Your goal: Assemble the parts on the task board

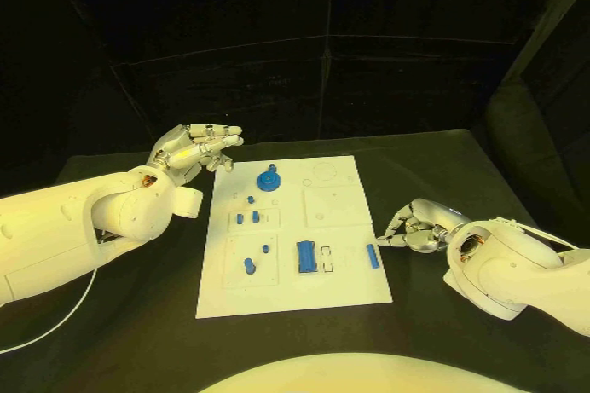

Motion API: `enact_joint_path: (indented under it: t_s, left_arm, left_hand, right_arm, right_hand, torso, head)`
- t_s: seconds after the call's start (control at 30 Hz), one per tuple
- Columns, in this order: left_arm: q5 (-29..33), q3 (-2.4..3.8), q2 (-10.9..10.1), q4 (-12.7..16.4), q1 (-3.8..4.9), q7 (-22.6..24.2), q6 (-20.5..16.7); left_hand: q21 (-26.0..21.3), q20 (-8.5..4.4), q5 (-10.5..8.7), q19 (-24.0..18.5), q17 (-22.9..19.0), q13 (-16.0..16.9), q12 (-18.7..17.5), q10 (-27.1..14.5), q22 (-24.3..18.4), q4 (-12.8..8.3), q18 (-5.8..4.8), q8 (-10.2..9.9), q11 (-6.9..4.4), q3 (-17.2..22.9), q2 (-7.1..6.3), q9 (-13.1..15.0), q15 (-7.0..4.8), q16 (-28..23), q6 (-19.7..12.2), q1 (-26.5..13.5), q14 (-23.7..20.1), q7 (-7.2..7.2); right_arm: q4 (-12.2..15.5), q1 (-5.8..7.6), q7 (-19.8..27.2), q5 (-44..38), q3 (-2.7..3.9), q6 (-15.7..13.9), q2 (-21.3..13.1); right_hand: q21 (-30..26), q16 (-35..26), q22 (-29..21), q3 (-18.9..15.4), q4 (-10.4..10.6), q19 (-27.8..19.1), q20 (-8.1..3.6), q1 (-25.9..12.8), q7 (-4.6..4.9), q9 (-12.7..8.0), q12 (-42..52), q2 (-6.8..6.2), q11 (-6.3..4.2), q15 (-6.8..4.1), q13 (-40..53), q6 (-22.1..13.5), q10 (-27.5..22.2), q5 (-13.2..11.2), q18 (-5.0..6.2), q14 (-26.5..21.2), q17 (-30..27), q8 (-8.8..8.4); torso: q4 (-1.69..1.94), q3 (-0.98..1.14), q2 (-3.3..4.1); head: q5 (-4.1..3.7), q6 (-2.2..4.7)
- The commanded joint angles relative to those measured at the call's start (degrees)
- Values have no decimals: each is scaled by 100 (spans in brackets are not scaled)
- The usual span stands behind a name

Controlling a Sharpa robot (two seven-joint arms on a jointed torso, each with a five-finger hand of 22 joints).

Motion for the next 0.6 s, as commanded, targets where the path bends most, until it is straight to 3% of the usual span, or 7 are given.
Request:
enact_joint_path:
  t_s: [0.03, 0.17, 0.3, 0.6]
  left_arm:
    - [5, 2, 7, -4, 5, 31, 59]
    - [5, -3, 6, -9, 3, 33, 61]
    - [5, -7, 6, -10, 0, 32, 65]
    - [5, -18, 8, -29, -5, 25, 64]
  left_hand:
    - [-33, 22, 13, -28, -9, 7, 22, -40, -7, -2, 76, 26, 6, -32, -2, -3, -1, -14, -44, -50, -50, -9]
    - [-39, 24, 15, -27, -18, 6, 31, -54, -12, -3, 76, 25, 9, -38, -3, -4, 2, -14, -57, -56, -55, -6]
    - [-39, 24, 15, -27, -18, 6, 31, -54, -12, -3, 76, 25, 9, -38, -3, -4, 2, -14, -57, -56, -55, -6]
    - [-39, 24, 15, -27, -18, 6, 31, -54, -12, -3, 76, 25, 9, -38, -3, -4, 2, -14, -57, -56, -55, -6]
  right_arm:
    - [-33, 2, -23, -198, -1, 130, 47]
    - [-109, -2, -80, -287, -3, 275, 173]
    - [-138, -6, -89, -344, -4, 347, 257]
    - [-163, -10, -123, -430, -5, 525, 355]
  right_hand:
    - [22, 19, 983, -41, -5, 170, 43, 9, -7, 0, 105, -69, -14, 33, 78, 66, 82, 40, -32, 391, 412, -20]
    - [25, 25, 988, -57, -3, 174, 43, 4, -9, 1, 155, -83, -16, 31, 117, 81, 103, 48, -33, 393, 424, -21]
    - [32, 40, 999, -72, -1, 183, 42, 1, -15, 3, 257, -95, -20, 29, 197, 104, 143, 52, -36, 399, 452, -20]
    - [40, 54, 1014, -89, -10, 193, 34, 26, -40, 19, 318, -94, -39, 16, 249, 189, 168, 77, -39, 404, 479, 0]
  torso:
    - [15, 10, 4]
    - [18, -2, 0]
    - [13, 8, 8]
    - [17, -2, 0]
  head:
    - [-26, 4]
    - [-27, 3]
    - [-6, 1]
    - [6, -13]
